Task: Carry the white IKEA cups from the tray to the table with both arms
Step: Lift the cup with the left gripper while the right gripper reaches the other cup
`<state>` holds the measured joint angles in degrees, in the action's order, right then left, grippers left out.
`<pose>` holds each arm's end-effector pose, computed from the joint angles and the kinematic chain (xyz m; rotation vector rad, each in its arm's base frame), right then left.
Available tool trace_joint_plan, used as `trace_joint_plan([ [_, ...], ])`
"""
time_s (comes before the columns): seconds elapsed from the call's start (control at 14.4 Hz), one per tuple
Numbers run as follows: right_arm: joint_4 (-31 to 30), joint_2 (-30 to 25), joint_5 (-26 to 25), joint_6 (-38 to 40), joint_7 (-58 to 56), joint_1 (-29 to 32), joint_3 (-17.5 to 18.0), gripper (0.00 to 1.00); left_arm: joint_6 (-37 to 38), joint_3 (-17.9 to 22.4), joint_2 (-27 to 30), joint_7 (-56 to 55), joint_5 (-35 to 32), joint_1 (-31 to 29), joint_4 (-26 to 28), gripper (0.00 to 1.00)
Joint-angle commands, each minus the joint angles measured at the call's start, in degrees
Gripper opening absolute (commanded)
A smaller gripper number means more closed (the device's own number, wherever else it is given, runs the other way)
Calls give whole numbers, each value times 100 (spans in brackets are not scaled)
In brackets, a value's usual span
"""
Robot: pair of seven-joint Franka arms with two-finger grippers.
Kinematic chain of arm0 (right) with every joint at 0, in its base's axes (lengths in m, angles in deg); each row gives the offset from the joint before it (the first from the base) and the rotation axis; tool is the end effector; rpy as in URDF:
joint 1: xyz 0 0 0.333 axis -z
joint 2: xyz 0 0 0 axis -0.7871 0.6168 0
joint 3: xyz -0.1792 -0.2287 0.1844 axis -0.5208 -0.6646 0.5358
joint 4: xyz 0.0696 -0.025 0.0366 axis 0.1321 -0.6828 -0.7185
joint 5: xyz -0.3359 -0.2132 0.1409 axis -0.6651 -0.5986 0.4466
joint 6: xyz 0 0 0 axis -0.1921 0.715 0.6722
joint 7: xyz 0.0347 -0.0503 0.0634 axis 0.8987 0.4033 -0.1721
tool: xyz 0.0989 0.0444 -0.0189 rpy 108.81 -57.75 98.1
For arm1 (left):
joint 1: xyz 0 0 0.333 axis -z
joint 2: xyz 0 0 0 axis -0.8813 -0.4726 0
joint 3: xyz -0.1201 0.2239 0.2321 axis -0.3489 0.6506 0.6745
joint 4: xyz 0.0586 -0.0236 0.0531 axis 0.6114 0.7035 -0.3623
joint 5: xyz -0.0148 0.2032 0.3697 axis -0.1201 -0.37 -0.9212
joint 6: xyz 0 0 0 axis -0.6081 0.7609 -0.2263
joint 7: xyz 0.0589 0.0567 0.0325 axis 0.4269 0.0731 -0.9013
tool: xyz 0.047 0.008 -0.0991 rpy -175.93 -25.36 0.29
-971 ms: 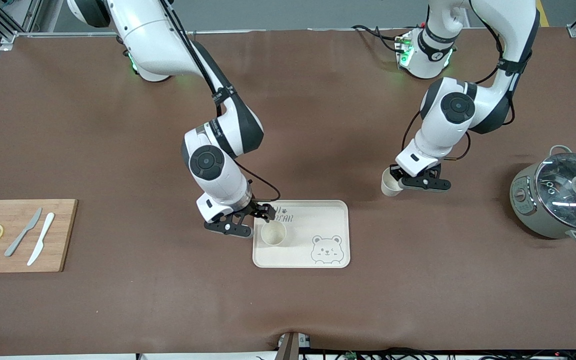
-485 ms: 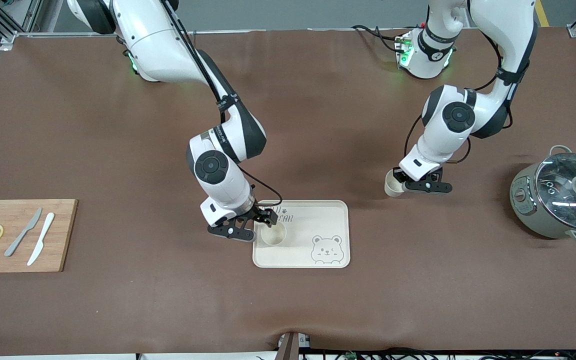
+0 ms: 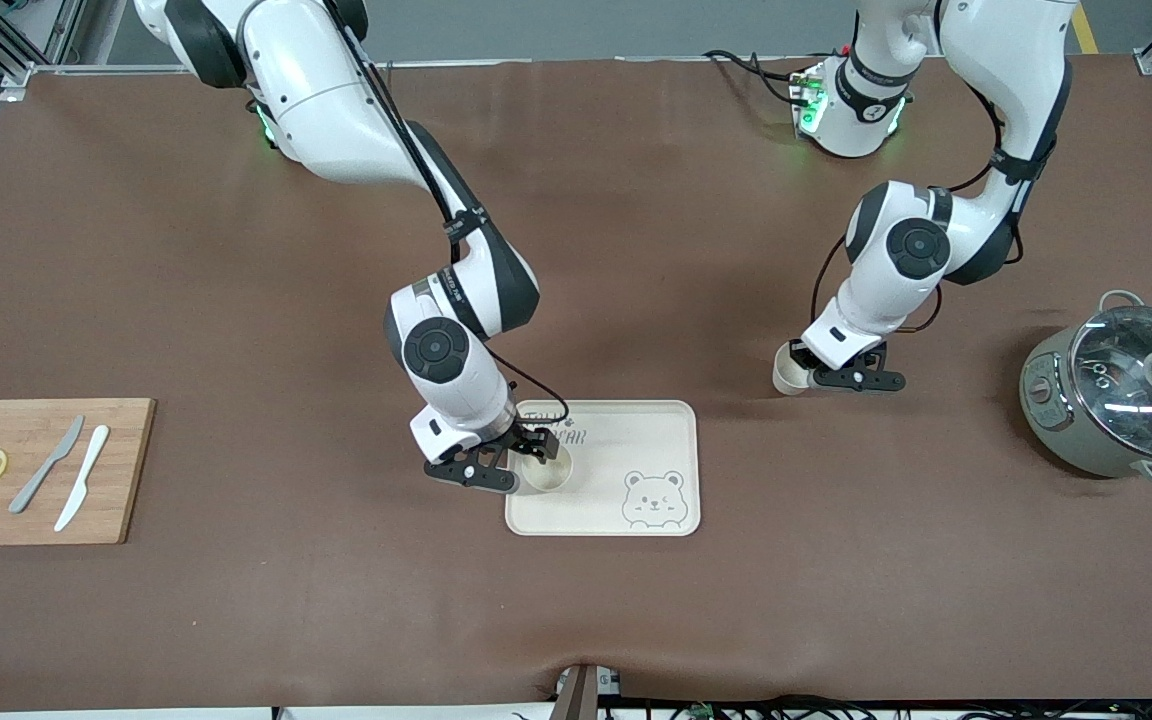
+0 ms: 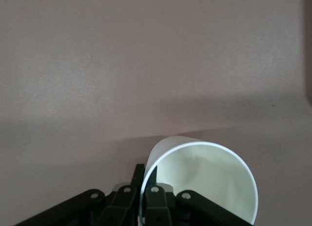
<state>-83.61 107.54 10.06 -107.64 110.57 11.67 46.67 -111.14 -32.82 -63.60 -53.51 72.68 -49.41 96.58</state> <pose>0.6876 0.4328 0.2470 -2.9848 0.3187 -0.1580 0.5415 -0.1554 0.2344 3.1246 -0.1320 0.1345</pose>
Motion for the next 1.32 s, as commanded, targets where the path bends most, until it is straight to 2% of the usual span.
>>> trace_joint_plan([
  [0.0,268,217,113,-44,40,7,-22,100,-65,-70,-7,67,-41,-78,-35,0],
  [0.69,268,393,113,-317,57,-28,-13,100,-152,-70,-262,75,-32,-122,-202,0],
  [0.76,268,411,113,-335,66,-28,-13,100,-152,-70,-262,84,-32,-113,-228,30],
  [0.83,268,411,122,-344,66,-28,-13,100,-152,-61,-270,93,-32,-105,-228,99],
  [1.25,268,446,122,-423,66,-89,-13,100,-118,-61,-227,67,-23,-105,-237,100],
])
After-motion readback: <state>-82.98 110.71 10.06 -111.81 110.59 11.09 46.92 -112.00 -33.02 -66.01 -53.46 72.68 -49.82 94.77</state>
